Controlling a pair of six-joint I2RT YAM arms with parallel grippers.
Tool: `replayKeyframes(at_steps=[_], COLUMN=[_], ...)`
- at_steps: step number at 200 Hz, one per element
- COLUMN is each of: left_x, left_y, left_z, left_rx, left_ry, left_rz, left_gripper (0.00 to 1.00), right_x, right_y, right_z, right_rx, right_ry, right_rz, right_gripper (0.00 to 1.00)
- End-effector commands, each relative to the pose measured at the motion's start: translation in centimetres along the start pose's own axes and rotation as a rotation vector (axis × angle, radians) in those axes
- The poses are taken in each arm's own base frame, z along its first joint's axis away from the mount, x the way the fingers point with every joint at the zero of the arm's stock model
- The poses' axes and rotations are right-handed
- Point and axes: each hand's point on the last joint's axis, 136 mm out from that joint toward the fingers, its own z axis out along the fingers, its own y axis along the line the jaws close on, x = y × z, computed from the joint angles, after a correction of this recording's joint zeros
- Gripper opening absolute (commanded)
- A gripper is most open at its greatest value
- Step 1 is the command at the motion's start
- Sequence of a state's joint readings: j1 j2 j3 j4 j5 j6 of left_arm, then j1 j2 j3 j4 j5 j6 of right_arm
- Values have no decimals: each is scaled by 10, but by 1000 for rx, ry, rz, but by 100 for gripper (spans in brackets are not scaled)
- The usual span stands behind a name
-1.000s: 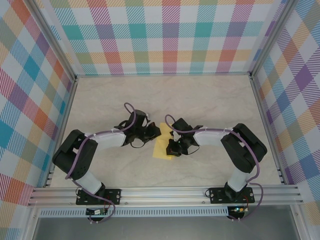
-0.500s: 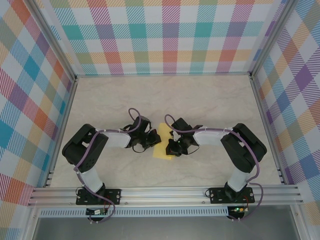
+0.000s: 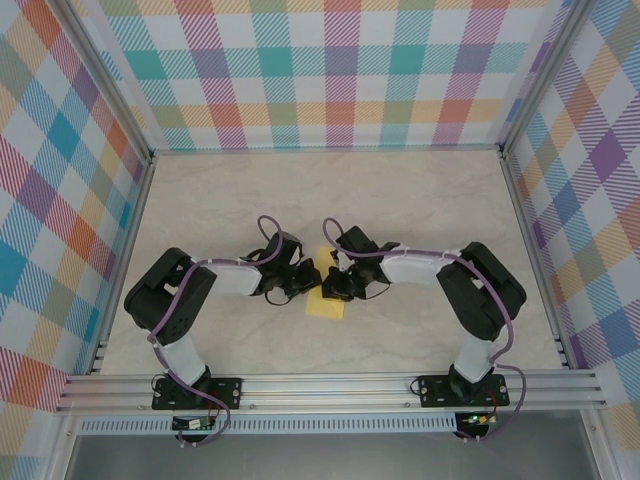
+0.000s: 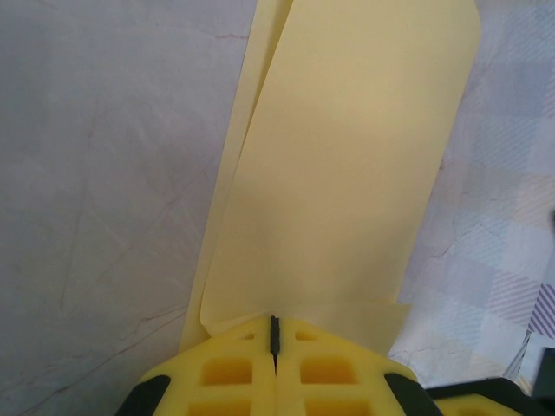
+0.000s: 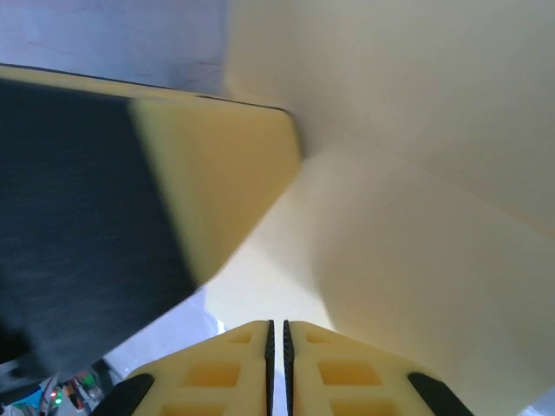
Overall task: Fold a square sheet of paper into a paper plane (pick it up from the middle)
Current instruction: Fold the triangle a second time at the center of the table, then turn over the paper at the center of the table.
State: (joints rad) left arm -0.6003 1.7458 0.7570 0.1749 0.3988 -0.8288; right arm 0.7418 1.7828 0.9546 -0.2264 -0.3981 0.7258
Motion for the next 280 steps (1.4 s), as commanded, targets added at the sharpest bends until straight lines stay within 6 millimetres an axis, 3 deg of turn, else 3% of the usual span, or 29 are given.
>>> replayKeyframes(at_steps=[1, 39, 107, 189, 209, 231, 254, 280], left_x=[10, 12, 15, 14, 14, 15, 11, 5], left_y=[35, 45, 52, 49, 47, 38, 16, 7], left_z=[5, 7, 9, 8, 7, 7, 4, -4], left_rx=[-129, -155, -173, -168, -159, -121, -44, -48], left_ry=[17, 16, 22, 18, 21, 33, 34, 10], left_rz=[-41, -65, -79, -76, -74, -66, -64, -50], left_gripper=[0, 0, 0, 0, 0, 0, 0, 0], right_x=[17, 31, 49, 81, 78, 61, 40, 17], right_y=[-16, -32, -26, -57, -50, -40, -42, -36], right_z=[10, 9, -4, -8, -15, -31, -45, -47], right_rx=[28, 67, 5, 60, 45, 61, 114, 66], right_ry=[52, 77, 101, 144, 117, 21, -78, -127], right_rz=[30, 36, -15, 14, 9, 15, 93, 179], right_gripper=[14, 15, 15, 16, 16, 19, 33, 39])
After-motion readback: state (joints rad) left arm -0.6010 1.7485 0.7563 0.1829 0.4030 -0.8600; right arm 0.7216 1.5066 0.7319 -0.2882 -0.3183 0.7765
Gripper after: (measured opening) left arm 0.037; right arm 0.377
